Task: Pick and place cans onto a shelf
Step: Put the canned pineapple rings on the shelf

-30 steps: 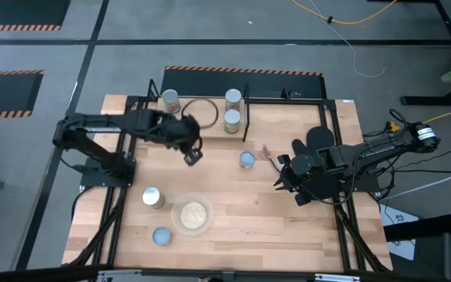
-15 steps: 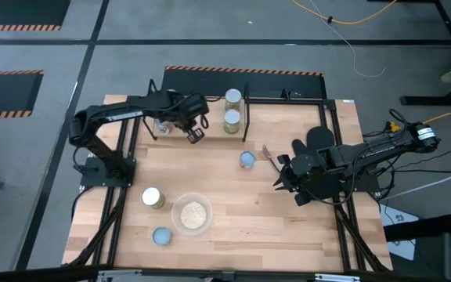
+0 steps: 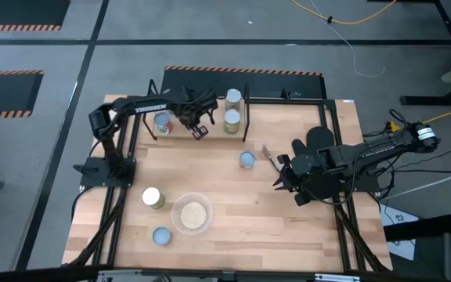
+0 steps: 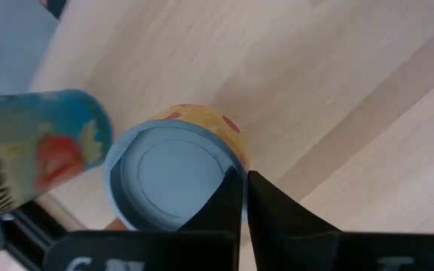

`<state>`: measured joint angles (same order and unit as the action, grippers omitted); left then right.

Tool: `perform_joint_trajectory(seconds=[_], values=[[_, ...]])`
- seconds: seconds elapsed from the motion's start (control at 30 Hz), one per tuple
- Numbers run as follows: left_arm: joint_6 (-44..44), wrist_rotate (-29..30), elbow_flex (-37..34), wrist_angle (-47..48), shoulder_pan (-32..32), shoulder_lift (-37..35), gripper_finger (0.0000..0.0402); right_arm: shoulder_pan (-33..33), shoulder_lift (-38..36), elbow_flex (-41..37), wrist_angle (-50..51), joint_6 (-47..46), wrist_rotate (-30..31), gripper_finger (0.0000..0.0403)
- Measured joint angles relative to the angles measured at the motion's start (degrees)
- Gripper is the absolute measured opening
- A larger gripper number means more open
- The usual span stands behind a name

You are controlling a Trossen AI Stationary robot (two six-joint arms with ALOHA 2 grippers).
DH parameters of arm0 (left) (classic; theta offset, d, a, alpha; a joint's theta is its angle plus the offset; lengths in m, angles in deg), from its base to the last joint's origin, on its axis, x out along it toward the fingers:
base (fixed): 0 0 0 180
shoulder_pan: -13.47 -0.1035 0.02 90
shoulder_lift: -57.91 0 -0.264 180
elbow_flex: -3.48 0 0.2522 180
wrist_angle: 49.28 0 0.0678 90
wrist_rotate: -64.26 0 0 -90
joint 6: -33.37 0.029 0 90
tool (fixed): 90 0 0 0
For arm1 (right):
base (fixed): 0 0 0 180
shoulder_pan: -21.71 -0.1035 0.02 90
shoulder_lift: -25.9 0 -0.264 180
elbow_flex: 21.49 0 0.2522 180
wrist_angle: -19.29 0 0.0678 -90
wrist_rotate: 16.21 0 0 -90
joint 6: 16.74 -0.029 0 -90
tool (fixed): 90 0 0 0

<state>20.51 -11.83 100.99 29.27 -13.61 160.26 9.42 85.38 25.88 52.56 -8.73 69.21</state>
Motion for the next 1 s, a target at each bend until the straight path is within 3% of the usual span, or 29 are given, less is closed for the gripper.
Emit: perform_joint_trajectory(seconds=[0.33,1.0], values=[[-3.53,-3.04,0.00,-1.91,-0.65,3.39,0.0004,0.00,0.00,0.00,0.00,-0.01,-0.01,0.0072],[-27.21,-4.82,0.00,-1.86,-0.77,3.45,0.0005,-0.02,0.00,0.00,0.02,-0.02,-0.02,0.0072]])
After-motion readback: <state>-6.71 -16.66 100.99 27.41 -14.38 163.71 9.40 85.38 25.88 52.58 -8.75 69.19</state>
